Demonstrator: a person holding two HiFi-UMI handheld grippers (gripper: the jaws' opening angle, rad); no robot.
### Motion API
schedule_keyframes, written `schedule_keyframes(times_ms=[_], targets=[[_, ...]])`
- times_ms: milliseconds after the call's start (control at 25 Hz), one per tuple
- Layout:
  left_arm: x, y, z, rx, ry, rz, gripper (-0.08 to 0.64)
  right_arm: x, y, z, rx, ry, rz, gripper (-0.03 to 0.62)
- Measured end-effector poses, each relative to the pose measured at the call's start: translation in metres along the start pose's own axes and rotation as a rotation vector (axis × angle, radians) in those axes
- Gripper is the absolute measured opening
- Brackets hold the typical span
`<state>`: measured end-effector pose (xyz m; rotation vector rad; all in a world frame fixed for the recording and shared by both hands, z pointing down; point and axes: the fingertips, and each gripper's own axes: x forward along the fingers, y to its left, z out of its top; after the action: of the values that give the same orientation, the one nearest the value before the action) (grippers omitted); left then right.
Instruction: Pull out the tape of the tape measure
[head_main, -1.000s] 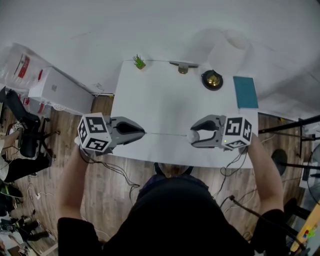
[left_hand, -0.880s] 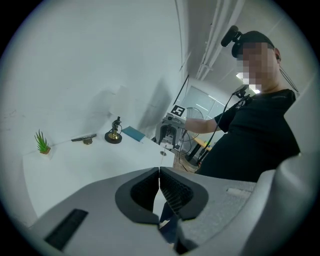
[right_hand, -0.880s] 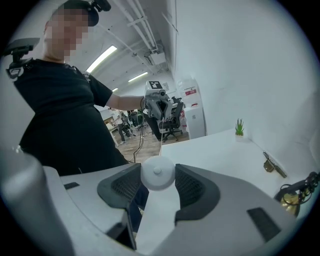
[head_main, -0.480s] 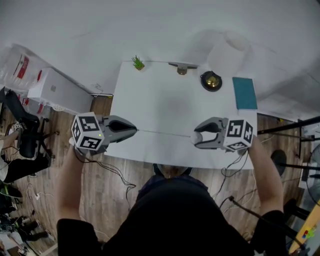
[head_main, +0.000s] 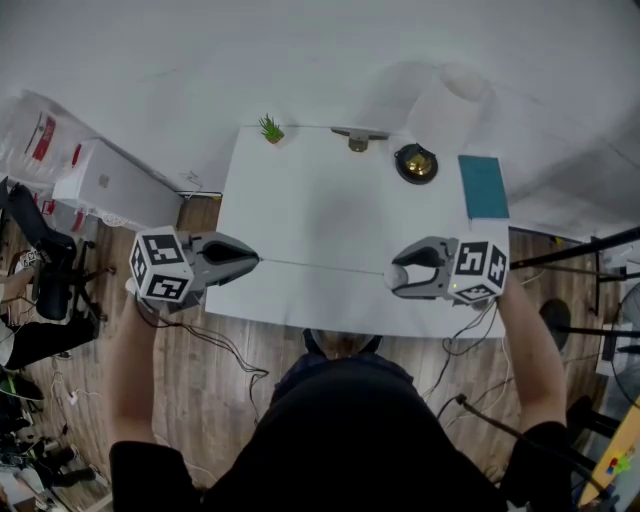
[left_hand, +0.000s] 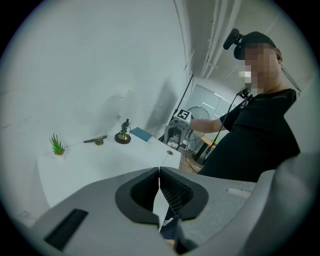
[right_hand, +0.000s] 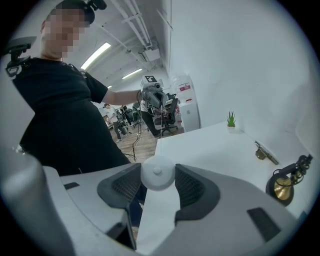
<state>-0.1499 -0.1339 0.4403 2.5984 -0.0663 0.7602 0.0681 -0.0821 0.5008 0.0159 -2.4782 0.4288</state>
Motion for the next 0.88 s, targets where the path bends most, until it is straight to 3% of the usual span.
schedule_keyframes(times_ms=[880], targets=[[-0.034,0.004,-0.013,-0.001,-0.004,0.075,0.009,-0.017,0.010,-0.019,0.023,0.049,-0.056,0.221]])
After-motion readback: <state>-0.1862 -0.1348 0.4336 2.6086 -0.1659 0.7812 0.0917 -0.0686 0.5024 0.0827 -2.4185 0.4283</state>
